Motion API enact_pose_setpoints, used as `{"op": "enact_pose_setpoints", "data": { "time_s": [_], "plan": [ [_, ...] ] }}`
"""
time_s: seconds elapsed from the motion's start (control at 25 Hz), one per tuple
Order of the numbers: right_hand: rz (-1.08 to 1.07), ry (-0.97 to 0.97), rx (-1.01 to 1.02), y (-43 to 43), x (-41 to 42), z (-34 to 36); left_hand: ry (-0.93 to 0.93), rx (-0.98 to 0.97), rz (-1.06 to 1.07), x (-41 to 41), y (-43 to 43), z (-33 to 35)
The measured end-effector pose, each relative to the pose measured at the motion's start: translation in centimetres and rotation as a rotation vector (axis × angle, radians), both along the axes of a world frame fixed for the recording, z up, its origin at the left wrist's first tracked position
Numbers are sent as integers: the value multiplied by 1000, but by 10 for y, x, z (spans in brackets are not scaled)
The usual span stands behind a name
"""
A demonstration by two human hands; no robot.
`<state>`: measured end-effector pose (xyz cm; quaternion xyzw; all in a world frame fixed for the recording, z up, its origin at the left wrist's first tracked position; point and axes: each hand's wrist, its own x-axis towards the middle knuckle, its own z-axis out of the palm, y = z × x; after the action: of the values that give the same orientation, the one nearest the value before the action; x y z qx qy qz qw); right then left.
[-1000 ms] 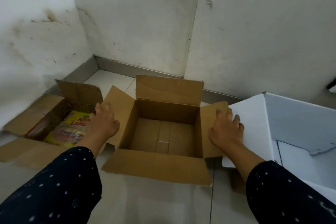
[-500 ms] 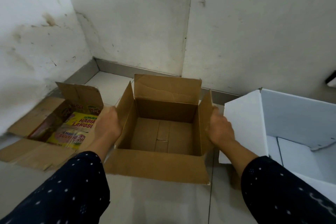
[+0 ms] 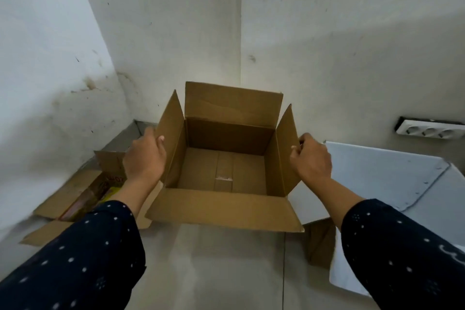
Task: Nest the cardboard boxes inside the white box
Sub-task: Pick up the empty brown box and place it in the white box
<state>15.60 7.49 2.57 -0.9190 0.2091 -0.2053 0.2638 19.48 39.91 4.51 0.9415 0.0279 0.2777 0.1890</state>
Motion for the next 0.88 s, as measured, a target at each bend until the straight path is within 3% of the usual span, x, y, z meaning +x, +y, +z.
{"op": "enact_pose_setpoints", "data": {
  "time_s": [0.36, 0.88],
  "plan": [
    [-91, -222, 84, -133, -57, 80, -194, -189, -63, -27, -109, 74],
    [-271, -281, 19, -335, -147, 147, -145, -226, -230, -62, -327, 140]
  ]
}}
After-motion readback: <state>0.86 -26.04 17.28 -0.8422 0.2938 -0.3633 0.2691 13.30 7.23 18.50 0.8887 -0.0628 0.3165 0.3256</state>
